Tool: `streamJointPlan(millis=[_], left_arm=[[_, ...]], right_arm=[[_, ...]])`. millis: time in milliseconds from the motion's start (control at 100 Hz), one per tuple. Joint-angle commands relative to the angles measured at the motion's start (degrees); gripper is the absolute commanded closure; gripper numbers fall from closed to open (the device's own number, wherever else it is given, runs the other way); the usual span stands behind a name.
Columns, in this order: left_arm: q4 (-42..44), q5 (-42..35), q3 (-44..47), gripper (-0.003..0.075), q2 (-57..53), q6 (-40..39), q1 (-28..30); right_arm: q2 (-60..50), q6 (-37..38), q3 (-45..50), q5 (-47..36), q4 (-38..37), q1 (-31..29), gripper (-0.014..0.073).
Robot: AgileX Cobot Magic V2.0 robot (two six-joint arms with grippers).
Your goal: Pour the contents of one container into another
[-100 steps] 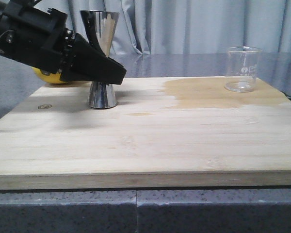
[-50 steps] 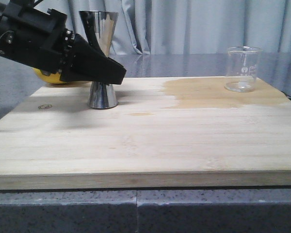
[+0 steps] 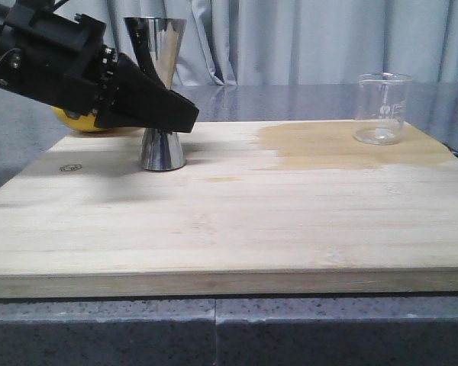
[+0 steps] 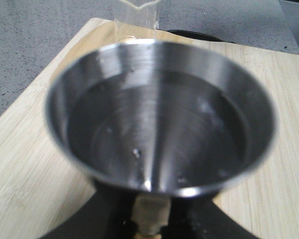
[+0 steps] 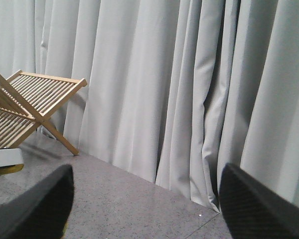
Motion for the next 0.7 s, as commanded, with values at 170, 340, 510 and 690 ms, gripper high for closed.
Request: streamJointPlan(millis=[170,340,510,690], left_arm=[[-3.12,-1.1,-1.35,0.0721,-1.72,-0.6,0.17],[-3.12,-1.1,-1.35,0.0721,-1.72,-0.6,0.17],[-3.12,-1.1,-1.35,0.0721,-1.72,-0.6,0.17],[-3.12,-1.21,-1.35,0.0721,-1.72,0.14,0.17]], right_arm=[[-1.47,-0.15,-1.28,-3.06,1.86,-0.32,0.005],[-1.47,-0.15,-1.28,-3.06,1.86,-0.32,0.005],[-1.47,-0.15,-1.28,-3.06,1.86,-0.32,0.005],[-1.47,-0.15,-1.28,-3.06,1.86,-0.32,0.005]])
